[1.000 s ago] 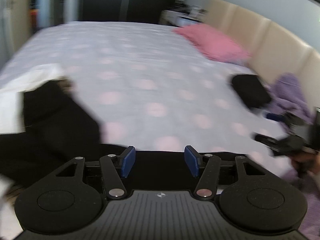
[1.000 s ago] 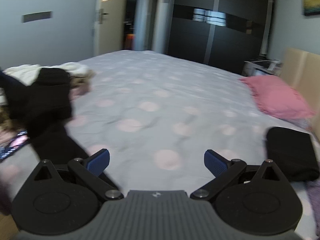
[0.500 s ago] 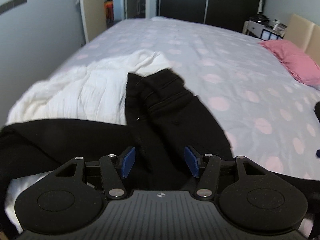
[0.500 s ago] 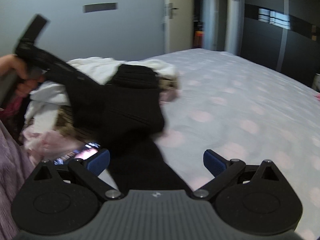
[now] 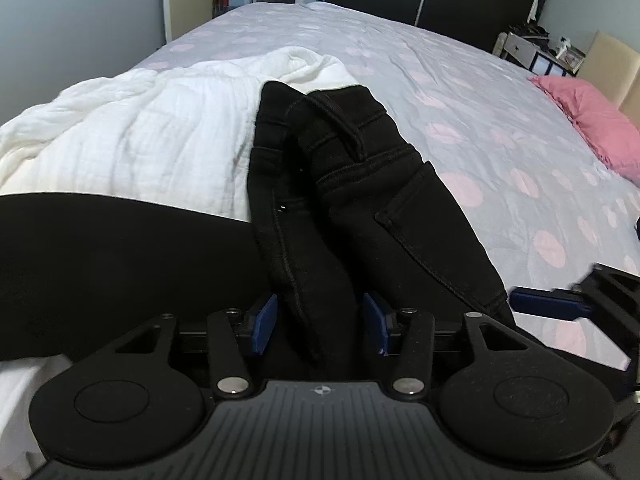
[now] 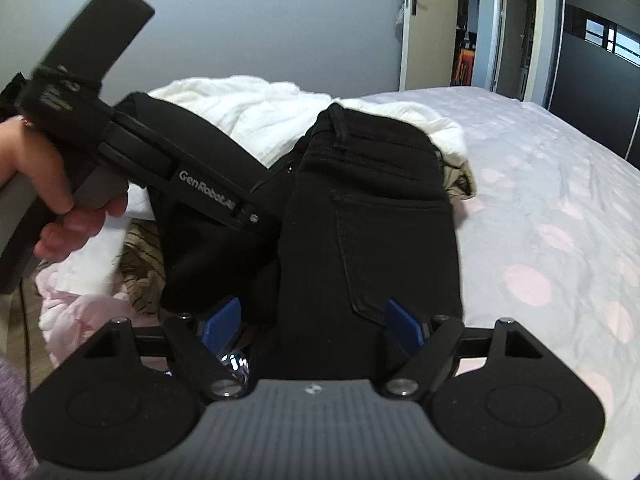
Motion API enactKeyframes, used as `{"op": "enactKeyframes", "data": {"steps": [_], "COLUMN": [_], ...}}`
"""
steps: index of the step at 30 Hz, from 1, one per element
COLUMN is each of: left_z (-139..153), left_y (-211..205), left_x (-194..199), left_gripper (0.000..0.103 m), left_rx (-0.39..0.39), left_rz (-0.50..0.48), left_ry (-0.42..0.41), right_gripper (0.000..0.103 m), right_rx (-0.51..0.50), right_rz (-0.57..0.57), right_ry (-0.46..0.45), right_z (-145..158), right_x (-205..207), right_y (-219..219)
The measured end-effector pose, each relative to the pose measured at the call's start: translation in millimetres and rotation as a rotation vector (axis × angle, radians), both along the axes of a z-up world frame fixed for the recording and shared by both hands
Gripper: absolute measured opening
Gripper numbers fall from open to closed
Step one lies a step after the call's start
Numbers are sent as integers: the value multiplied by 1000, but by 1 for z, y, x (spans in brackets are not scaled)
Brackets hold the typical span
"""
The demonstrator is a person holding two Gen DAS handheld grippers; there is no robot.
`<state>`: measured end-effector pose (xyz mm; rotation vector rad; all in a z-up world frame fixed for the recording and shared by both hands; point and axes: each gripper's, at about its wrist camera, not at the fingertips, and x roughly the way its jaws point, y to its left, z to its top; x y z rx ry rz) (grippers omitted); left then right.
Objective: Fold clothes
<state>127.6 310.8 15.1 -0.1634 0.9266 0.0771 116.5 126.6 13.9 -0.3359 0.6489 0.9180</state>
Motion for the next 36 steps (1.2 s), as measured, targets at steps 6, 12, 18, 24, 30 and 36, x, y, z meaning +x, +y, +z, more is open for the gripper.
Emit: {"op": "enactKeyframes", "data": {"steps": [6,12,18,24,30,36], "left_z": [2,30,90,186,261,253], "left_y": [8,-9,-25,-33,-66,-147], "left_x": [-1,-12,-28,-31,-32,-46], "left_gripper": [11,7,7,7,7,6], "left_rx": [-28,10,-5,25,73,12], "left_rz": [31,19,36,42,-19,-277], "left_ry": [-7,-110,-287,-452,-554,-552], "right_gripper": [28,8,8,0,0,5], "right_rx": [-48,-19,70,211,309,224], "right_rz": [-17,-114,-229,-199,-188,-249], "right_ry": [-10,-83,-70,-230,-350,-309], "right_z": [-6,37,110,216,306,288], "right_x": [16,25,36,-4,-40,-39], "right_y": [15,-32,-97,-115,-141,-193]}}
